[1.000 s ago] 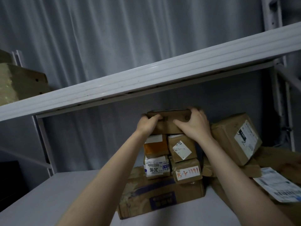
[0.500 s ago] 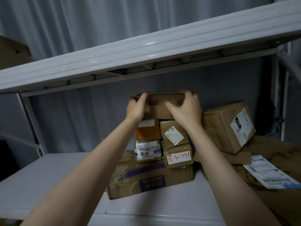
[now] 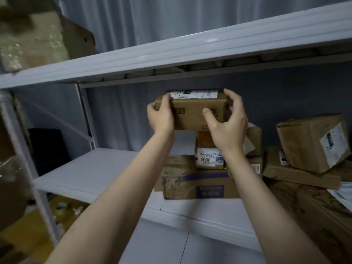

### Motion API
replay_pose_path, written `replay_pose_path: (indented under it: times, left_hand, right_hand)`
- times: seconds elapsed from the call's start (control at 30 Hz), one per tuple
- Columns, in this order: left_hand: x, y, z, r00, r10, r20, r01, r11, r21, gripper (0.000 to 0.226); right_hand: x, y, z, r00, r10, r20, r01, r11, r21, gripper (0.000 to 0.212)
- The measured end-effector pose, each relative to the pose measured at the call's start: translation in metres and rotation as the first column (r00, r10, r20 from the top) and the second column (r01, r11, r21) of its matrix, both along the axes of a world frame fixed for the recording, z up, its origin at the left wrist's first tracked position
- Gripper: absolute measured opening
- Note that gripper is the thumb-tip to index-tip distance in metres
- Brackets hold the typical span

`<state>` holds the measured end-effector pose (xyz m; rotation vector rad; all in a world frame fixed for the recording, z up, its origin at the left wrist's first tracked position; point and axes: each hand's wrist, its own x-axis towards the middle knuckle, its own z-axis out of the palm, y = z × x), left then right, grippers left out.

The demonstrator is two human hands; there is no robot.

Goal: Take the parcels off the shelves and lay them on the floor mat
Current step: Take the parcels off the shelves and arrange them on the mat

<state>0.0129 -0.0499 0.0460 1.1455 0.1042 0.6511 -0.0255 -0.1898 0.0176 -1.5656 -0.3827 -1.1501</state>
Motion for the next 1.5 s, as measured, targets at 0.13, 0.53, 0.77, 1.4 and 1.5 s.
replay_pose_path:
  times: [0.13, 0.53, 0.77, 1.4, 1.5]
  left_hand:
    - [-0.027, 0.056, -0.029, 0.989, 0.133, -0.063, -0.138, 0.986, -0.096, 0.027]
    - [-0.201, 0.218, -0.203, 0.778, 0.511, -0.366, -0.622, 0.711, -0.329, 0.043]
    - [-0.357, 0.271, -0.313, 0.426, 0.745, -0.514, -0.903, 0.31, -0.299, 0.048]
    - [-0.557, 0.223, -0.474, 0.085, 0.571, -0.817, -0.97, 0.234, 0.063, 0.025]
    - [-0.575, 0.207, -0.491, 0.06, 0.493, -0.868, -0.937, 0.327, 0.121, 0.032]
  right_hand:
    - [-0.022, 0.045, -0.027, 0.974, 0.222, -0.041, -0.222, 0.975, 0.006, 0.062]
    - [-0.084, 0.191, -0.155, 0.524, 0.611, -0.593, -0.685, 0.716, 0.133, 0.07]
    - [-0.163, 0.301, -0.262, -0.09, 0.493, -0.866, -0.857, 0.404, 0.319, 0.062]
    - [-0.301, 0.371, -0.421, -0.431, -0.081, -0.899, -0.899, 0.129, 0.419, 0.074]
    - [-0.317, 0.362, -0.442, -0.462, -0.15, -0.874, -0.884, 0.151, 0.441, 0.081]
